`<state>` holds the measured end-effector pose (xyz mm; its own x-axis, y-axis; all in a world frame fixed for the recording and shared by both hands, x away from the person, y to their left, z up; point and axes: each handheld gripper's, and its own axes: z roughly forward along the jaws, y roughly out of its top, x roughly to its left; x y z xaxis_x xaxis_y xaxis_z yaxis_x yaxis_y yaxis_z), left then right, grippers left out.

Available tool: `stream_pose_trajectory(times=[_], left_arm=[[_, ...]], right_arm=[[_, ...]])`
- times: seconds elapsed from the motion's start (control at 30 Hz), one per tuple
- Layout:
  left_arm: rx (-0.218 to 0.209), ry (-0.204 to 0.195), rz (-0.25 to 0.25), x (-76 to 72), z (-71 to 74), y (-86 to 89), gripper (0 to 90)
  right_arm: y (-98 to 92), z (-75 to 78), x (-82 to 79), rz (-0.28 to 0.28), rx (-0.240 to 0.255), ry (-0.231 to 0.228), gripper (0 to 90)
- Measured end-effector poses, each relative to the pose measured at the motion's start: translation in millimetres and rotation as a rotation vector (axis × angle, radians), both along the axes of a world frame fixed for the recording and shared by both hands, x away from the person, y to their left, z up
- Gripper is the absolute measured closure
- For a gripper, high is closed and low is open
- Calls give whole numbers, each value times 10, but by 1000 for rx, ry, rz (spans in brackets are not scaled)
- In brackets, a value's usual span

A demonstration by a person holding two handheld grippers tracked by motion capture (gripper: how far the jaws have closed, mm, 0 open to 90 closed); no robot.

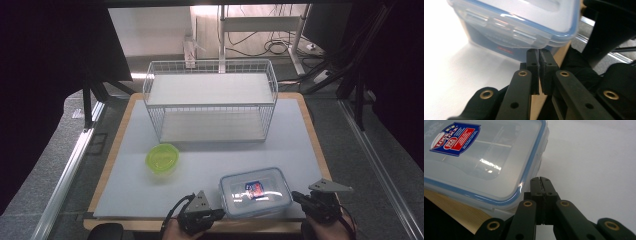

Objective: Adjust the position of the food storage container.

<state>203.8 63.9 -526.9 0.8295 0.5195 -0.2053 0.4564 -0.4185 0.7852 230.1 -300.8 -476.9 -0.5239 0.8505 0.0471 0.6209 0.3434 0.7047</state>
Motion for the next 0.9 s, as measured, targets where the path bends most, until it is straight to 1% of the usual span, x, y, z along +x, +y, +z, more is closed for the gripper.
stream_pose_trajectory(times=[0.03, 0.07, 0.1, 0.13, 0.2, 0.23, 0.3, 0.33, 0.37, 0.47, 0.63, 0.7, 0.87, 0.9], left_arm=[[0, 0, 0, 0, 0, 0, 880], [11, -5, 23, 33, 2, 40, 881], [11, -5, 23, 33, 2, 40, 882], [15, -7, 47, 70, 3, 88, 883], [17, -3, 66, 113, 3, 133, 885], [17, -3, 66, 113, 3, 133, 886], [21, 6, 89, 179, -3, 197, 886], [21, 6, 89, 179, -3, 197, 886], [30, 10, 98, 222, -8, 234, 886], [46, 9, 110, 269, -9, 283, 884], [62, 15, 156, 340, -4, 407, 890], [70, 16, 175, 367, 1, 456, 893], [86, 15, 219, 402, 6, 579, 897], [91, 14, 227, 407, 8, 602, 898]], right_arm=[[20, -1, 6, 5, -1, -1, 900], [40, -4, 11, 9, 1, -2, 900], [40, -4, 11, 9, 1, -2, 900], [75, -10, 23, 17, 10, 2, 900], [115, -16, 37, 23, 15, 3, 900], [115, -16, 37, 23, 15, 3, 900], [177, -22, 54, 34, 17, 2, 900], [193, -25, 62, 37, 22, 3, 900], [208, -29, 72, 41, 25, 1, 900], [250, -41, 116, 46, 44, 9, 900], [346, -63, 196, 64, 89, 32, 900], [404, -72, 232, 75, 89, 26, 900], [543, -94, 337, 98, 100, 45, 900], [573, -101, 355, 103, 94, 48, 900]])
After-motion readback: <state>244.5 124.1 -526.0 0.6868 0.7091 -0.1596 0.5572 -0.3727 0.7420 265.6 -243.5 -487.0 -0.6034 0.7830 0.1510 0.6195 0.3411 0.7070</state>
